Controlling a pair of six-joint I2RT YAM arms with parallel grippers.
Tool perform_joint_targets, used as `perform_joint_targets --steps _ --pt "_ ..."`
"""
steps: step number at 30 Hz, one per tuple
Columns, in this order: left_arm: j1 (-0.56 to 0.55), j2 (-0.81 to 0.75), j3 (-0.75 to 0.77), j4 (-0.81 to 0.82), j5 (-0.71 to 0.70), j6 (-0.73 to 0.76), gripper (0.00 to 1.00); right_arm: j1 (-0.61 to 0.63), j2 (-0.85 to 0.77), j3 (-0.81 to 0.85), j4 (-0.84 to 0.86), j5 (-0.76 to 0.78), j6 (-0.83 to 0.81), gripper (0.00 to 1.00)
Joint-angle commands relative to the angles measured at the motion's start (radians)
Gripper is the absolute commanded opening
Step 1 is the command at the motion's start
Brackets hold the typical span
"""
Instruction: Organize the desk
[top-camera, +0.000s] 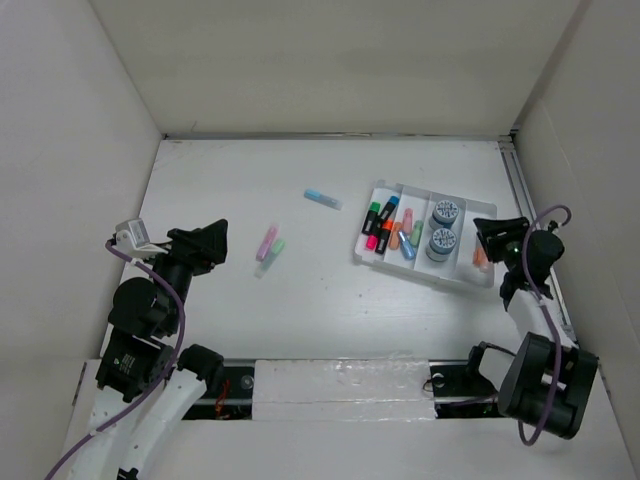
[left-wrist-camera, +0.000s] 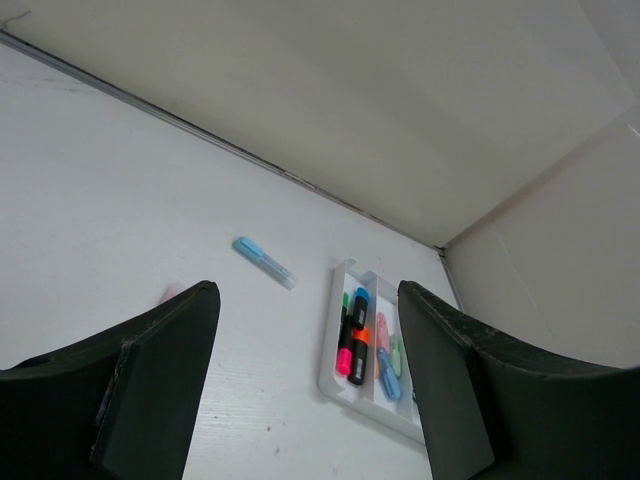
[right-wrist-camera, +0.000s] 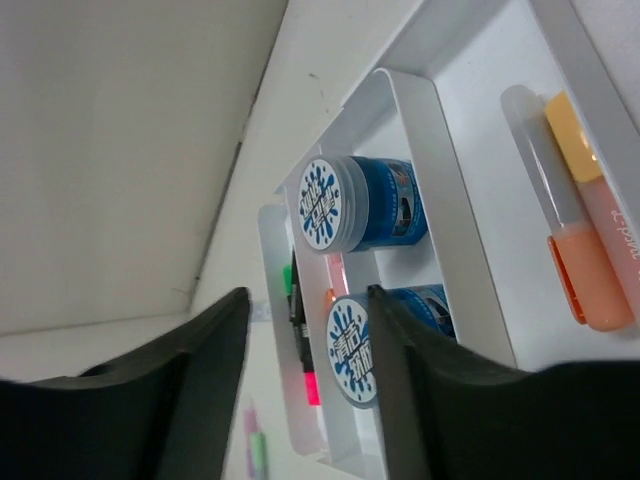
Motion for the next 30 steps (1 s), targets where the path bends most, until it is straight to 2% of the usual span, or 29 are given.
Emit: perform_joint_targets --steps 1,2,3,4,5,6,8,9,11,15,16,17,18,20,23,26,30 --pt "-0.003 0.004 -0.006 0.058 0.010 0.014 0.68 0.158 -0.070 0.010 0.015 0.058 -0.061 0.51" --pt "-0.003 0.005 -0.006 0.059 0.013 0.014 0.68 0.228 -0.078 0.054 -0.005 0.090 -0.083 0.45" --pt "-0.003 0.005 -0.006 0.059 0.014 0.014 0.68 0.304 -0.086 0.079 -0.020 0.124 -0.133 0.30" --pt "-0.003 0.005 -0.006 0.061 0.014 0.014 0.68 0.469 -0.084 0.105 -0.046 0.219 -0.164 0.19" --pt "-0.003 0.005 -0.006 0.059 0.013 0.014 0.68 0.554 -0.074 0.162 -0.060 0.274 -0.189 0.11" --pt "-0.003 0.007 -0.006 0.059 0.013 0.015 0.68 0.634 -0.057 0.191 -0.068 0.325 -0.248 0.05" --pt "-0.003 0.004 -0.008 0.061 0.013 0.017 0.68 0.828 0.034 0.254 -0.091 0.420 -0.304 0.05" --pt "-0.003 0.004 -0.011 0.063 0.014 0.015 0.68 0.875 0.073 0.320 -0.096 0.478 -0.345 0.09" --pt "-0.003 0.004 -0.011 0.063 0.014 0.017 0.68 0.966 0.205 0.390 -0.123 0.496 -0.367 0.15" --pt "-0.003 -0.004 -0.008 0.058 0.011 0.017 0.68 1.024 0.441 0.597 -0.221 0.474 -0.397 0.26" --pt "-0.003 -0.006 -0.008 0.058 0.014 0.017 0.68 1.025 0.486 0.672 -0.253 0.479 -0.410 0.28" --pt "-0.003 -0.009 -0.009 0.056 0.013 0.017 0.68 1.050 0.619 0.761 -0.330 0.521 -0.440 0.37" --pt "-0.003 -0.009 -0.009 0.056 0.013 0.017 0.68 1.051 0.620 0.811 -0.330 0.522 -0.440 0.37" --pt "-0.003 -0.010 -0.009 0.058 0.010 0.017 0.68 1.051 0.749 0.909 -0.397 0.537 -0.507 0.49" --pt "-0.003 -0.010 -0.008 0.056 0.007 0.020 0.68 1.041 0.886 1.094 -0.536 0.559 -0.593 0.57" --pt "-0.003 -0.007 -0.011 0.059 0.013 0.020 0.68 1.041 0.954 1.216 -0.626 0.548 -0.685 0.60" --pt "-0.003 -0.003 -0.009 0.061 0.016 0.020 0.68 1.051 1.006 1.251 -0.654 0.630 -0.768 0.65"
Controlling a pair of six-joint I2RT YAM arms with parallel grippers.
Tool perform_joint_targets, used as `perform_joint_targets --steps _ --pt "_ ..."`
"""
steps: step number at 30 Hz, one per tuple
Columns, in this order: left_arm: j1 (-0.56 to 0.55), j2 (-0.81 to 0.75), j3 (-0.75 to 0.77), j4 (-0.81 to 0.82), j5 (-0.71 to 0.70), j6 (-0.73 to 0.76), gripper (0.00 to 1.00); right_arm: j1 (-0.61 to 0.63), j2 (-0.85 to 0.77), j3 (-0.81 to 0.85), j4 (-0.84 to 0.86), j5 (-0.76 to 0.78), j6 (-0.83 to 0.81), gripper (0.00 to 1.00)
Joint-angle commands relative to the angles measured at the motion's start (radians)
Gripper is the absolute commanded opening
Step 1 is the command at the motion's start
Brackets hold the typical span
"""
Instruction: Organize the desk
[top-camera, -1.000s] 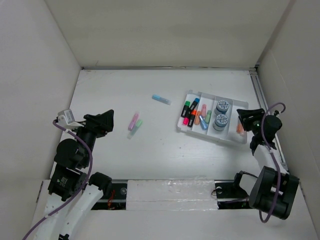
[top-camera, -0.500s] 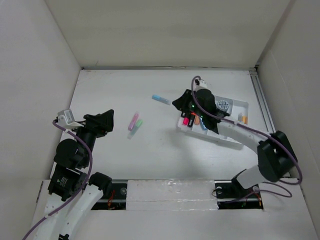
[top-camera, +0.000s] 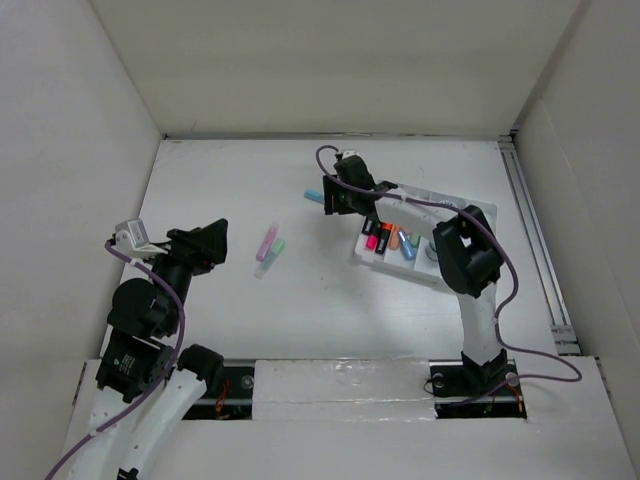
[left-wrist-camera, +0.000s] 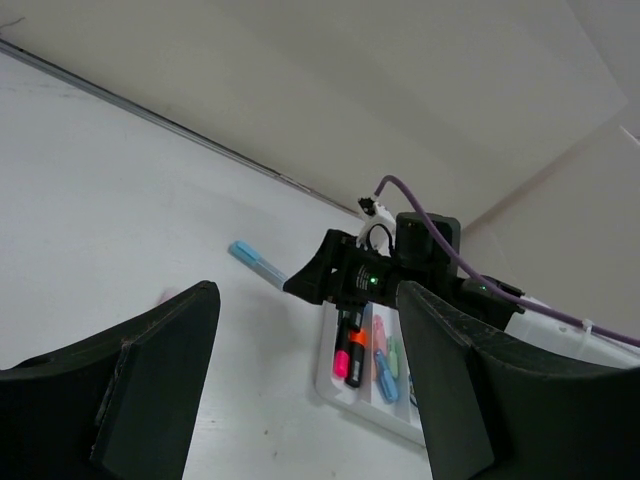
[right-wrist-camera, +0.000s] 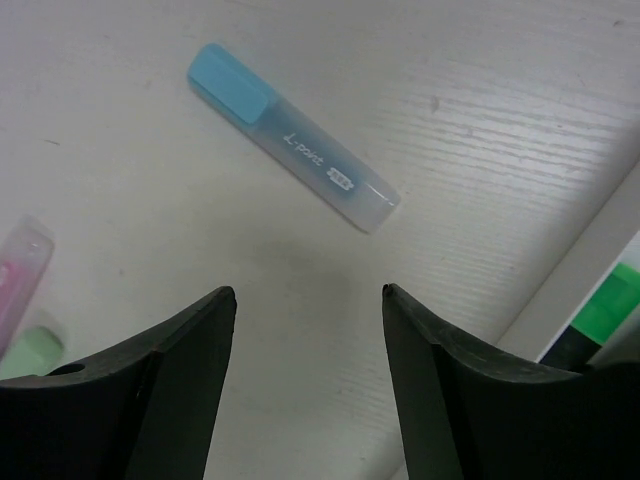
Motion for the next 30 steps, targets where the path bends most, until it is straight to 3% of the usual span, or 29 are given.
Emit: perform_joint_targets --steps 1,8,11,15,21,24,28,30 --pt "-0.003 0.002 -0.011 0.052 0.011 0.016 0.68 0.011 -0.001 0.064 -0.070 0.084 -0.127 0.66" --pt "-0.003 0.013 -0.009 0.057 0.016 0.016 0.68 -0.022 0.131 0.204 -0.188 0.016 -0.221 0.71" --pt "-0.003 0.023 -0.011 0.058 0.019 0.019 0.68 -0.022 0.255 0.372 -0.335 -0.030 -0.275 0.72" --pt "-0.003 0.030 -0.011 0.060 0.020 0.019 0.68 -0.022 0.303 0.454 -0.344 0.028 -0.284 0.72" --pt "-0.003 0.042 -0.011 0.066 0.031 0.020 0.67 -0.022 0.373 0.547 -0.415 -0.004 -0.313 0.71" --pt "-0.003 0.045 -0.009 0.066 0.030 0.020 0.67 -0.011 0.396 0.574 -0.445 -0.004 -0.331 0.64" --pt "-0.003 0.043 -0.011 0.068 0.033 0.020 0.67 0.009 0.383 0.551 -0.453 -0.024 -0.339 0.35" --pt "-0.003 0.040 -0.011 0.068 0.033 0.020 0.67 0.018 0.370 0.526 -0.453 -0.031 -0.339 0.28"
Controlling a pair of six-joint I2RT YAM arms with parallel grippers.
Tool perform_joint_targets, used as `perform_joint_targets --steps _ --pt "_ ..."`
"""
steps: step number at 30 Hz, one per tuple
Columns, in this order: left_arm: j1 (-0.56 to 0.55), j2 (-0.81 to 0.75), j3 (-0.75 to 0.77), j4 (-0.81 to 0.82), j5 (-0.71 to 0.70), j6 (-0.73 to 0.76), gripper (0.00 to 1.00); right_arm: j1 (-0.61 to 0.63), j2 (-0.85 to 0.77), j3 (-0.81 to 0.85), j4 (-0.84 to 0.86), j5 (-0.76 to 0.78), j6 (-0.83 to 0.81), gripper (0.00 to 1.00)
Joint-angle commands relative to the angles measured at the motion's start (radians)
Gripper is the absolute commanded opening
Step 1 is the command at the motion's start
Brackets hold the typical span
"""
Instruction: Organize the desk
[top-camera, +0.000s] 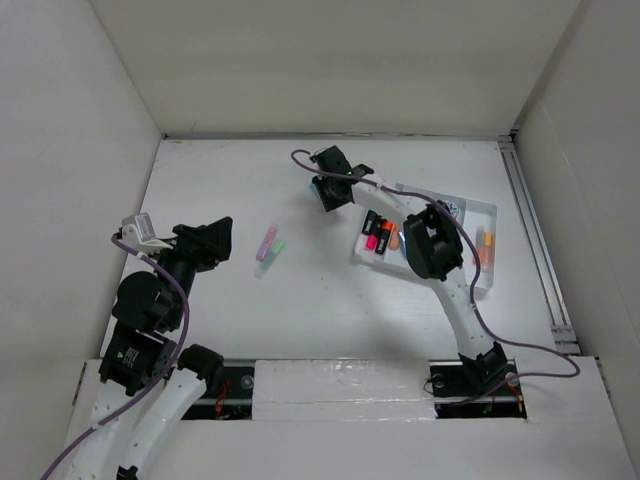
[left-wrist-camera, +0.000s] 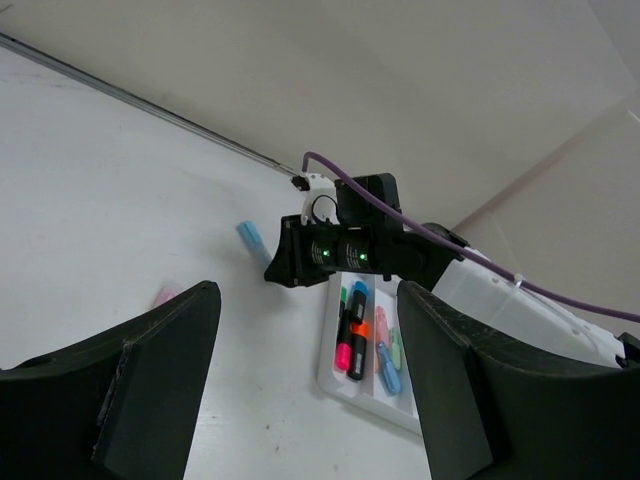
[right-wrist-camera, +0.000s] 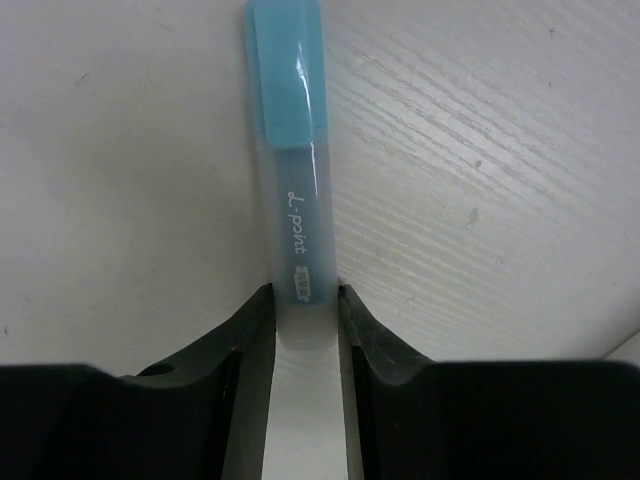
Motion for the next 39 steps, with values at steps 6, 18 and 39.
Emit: perform_joint_targets --steps 6,18,39 --pt "-0.003 -0.006 -0.012 0.048 0.012 0.017 0.67 0.029 -0.045 -0.086 -0.080 0.006 -0.009 0.01" --pt "-0.003 -0.023 -0.014 0.048 0.019 0.021 0.67 -0.020 -0.659 -0.682 0.424 -0.157 0.316 0.00" --pt "-0.003 -0.027 -0.018 0.057 0.034 0.021 0.67 -0.971 -1.104 -1.689 1.322 -0.834 0.996 0.05"
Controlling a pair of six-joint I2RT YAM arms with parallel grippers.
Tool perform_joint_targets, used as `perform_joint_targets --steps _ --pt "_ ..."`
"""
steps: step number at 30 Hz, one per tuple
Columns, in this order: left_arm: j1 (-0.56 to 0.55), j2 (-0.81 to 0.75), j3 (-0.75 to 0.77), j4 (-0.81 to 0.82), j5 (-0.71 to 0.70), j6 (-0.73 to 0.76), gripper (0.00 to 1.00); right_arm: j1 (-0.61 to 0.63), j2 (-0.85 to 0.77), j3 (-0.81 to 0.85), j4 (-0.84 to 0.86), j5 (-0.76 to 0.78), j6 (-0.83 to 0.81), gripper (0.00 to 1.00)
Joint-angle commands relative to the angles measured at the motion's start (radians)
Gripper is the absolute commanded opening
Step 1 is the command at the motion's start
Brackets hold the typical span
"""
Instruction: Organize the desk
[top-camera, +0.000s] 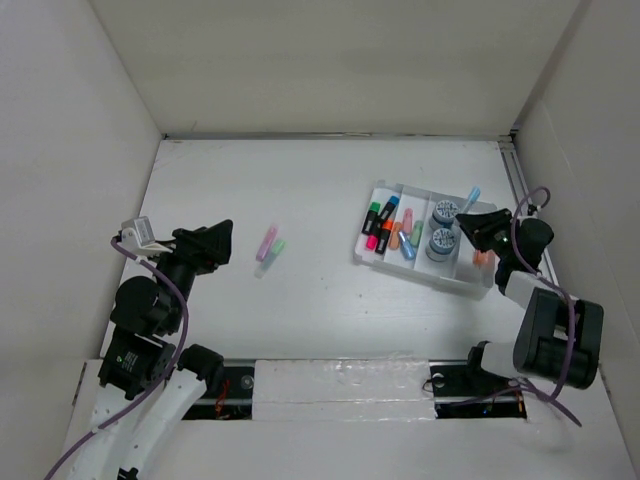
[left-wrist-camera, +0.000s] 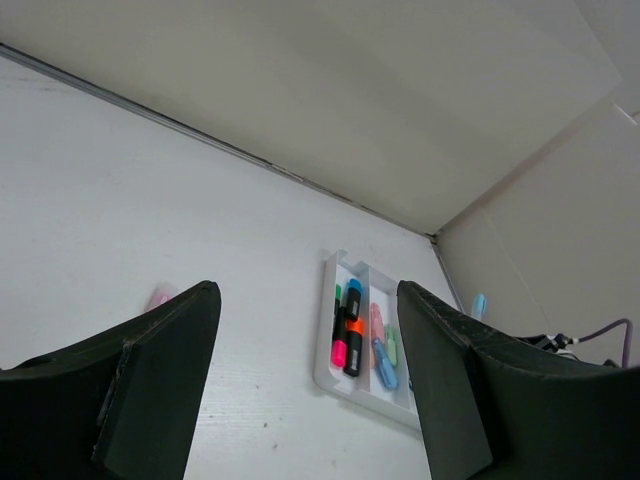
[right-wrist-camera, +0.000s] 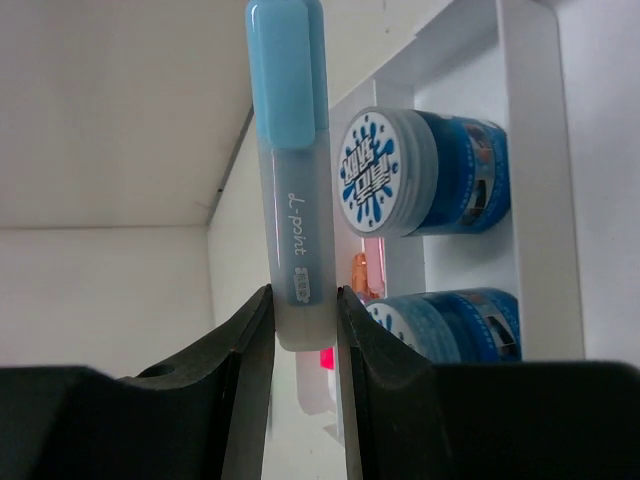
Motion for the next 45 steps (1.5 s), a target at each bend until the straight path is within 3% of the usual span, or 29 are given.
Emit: perform_joint_targets --steps 1,5,9,22,26,39,44,45 --pt "-0.003 0.002 -0.004 0.052 0.014 0.013 0.67 -0.081 0.074 -0.020 0.225 -0.176 0.101 0.06" --pt "-0.003 0.002 -0.004 0.052 0.011 0.015 0.67 -0.150 0.189 -0.049 0.386 -0.281 0.197 0.13" --pt "-0.003 0.000 -0.002 0.052 0.014 0.015 0.67 -0.178 0.225 -0.086 0.466 -0.286 0.247 0.17" --pt "-0.003 -0.001 -0.002 0.052 0.013 0.015 0.67 -0.221 0.090 -0.098 0.262 -0.200 0.172 0.30" --pt "-0.003 0.002 -0.004 0.053 0.014 0.013 0.67 -0.221 0.095 -0.113 0.270 -0.214 0.173 0.33" --pt "-0.003 0.008 -0.002 0.055 0.019 0.013 0.67 -0.230 0.059 -0.156 0.254 -0.165 0.162 0.55" --pt "-0.003 0.014 -0.002 0.058 0.020 0.013 0.67 -0.230 0.033 -0.182 0.354 -0.226 0.207 0.53" --pt "-0.003 0.014 -0.004 0.058 0.020 0.013 0.67 -0.217 0.009 -0.182 0.372 -0.239 0.216 0.42"
